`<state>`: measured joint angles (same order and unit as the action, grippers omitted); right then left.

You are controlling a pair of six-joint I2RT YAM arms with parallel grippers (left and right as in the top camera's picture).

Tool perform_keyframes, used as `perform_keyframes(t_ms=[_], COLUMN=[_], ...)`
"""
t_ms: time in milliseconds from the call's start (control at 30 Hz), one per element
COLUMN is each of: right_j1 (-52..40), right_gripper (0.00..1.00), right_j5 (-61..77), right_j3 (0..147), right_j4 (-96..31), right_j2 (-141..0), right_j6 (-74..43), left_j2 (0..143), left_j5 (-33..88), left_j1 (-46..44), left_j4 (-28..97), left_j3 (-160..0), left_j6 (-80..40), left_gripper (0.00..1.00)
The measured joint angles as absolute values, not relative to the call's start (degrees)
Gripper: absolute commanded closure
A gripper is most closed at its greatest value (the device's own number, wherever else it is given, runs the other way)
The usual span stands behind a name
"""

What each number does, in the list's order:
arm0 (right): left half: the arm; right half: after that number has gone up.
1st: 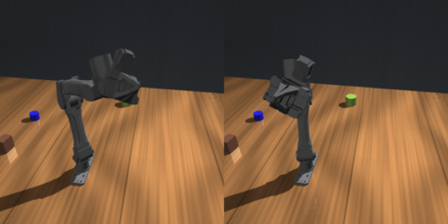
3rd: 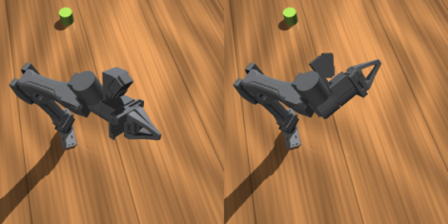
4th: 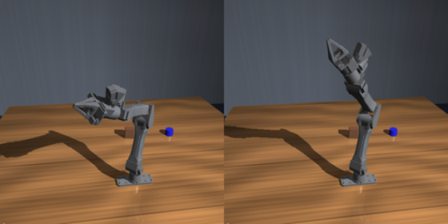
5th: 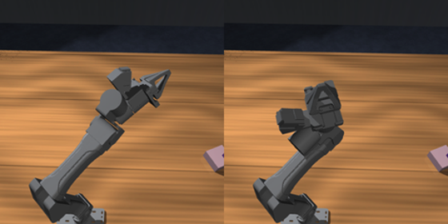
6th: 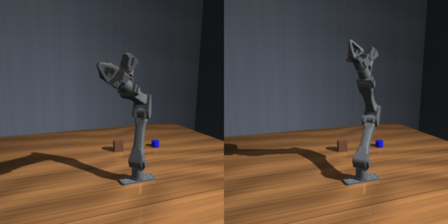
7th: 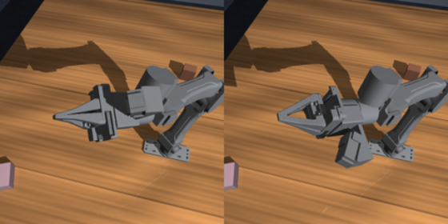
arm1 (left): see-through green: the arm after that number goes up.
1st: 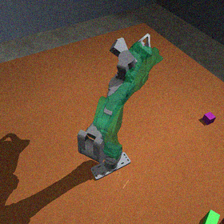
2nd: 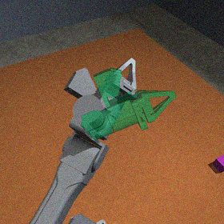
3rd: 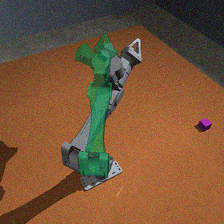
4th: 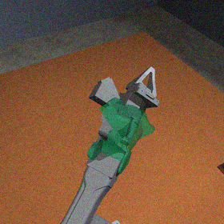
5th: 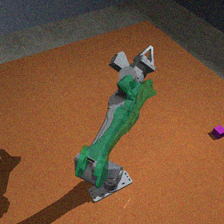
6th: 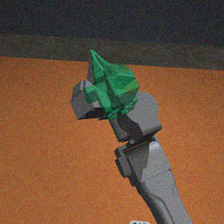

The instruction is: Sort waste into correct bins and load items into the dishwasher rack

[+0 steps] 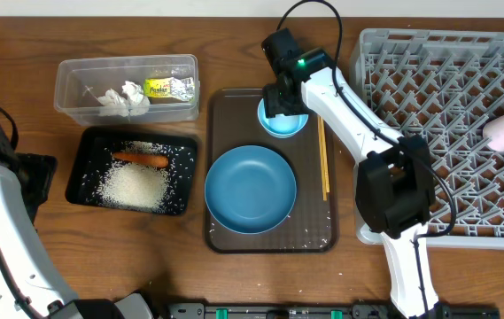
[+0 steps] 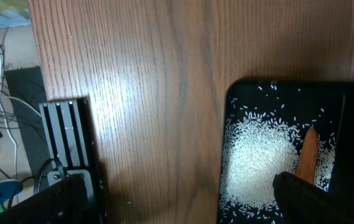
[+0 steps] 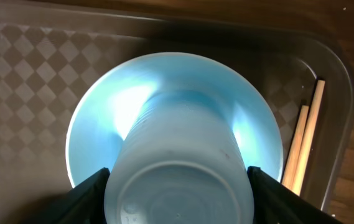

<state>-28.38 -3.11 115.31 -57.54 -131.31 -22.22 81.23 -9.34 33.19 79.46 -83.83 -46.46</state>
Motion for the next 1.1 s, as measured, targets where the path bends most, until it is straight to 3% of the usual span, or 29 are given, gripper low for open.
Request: perform_keyframes(t_ms=[233, 533, 833, 1100], right_j1=[-28.0, -22.0, -1.3, 13.7], right_gripper=[0.39, 0.34, 0.36, 0.36], right_j5=[-2.8, -2.4, -6.1, -2.0], right_j3=[117.9, 136.4, 144.9, 142.5], right_j4=[-60.8, -67.5, -71.8, -73.6], right_j2=[-131.3, -126.5, -109.9, -114.4], right_j6=[-22.1, -19.2, -13.8, -12.3], left_j2=[81.2, 81.2, 81.2, 81.2], left_j5=[-9.3, -9.3, -9.3, -9.3], left_j1=[33.2, 33.2, 33.2, 33.2], left_j4=[79.5, 79.5, 79.5, 79.5], left_j3=[-83.8, -83.8, -83.8, -83.8], left_j6=[-46.5, -46.5, -46.5, -46.5], left_gripper=[0.02, 0.02, 0.02, 0.02])
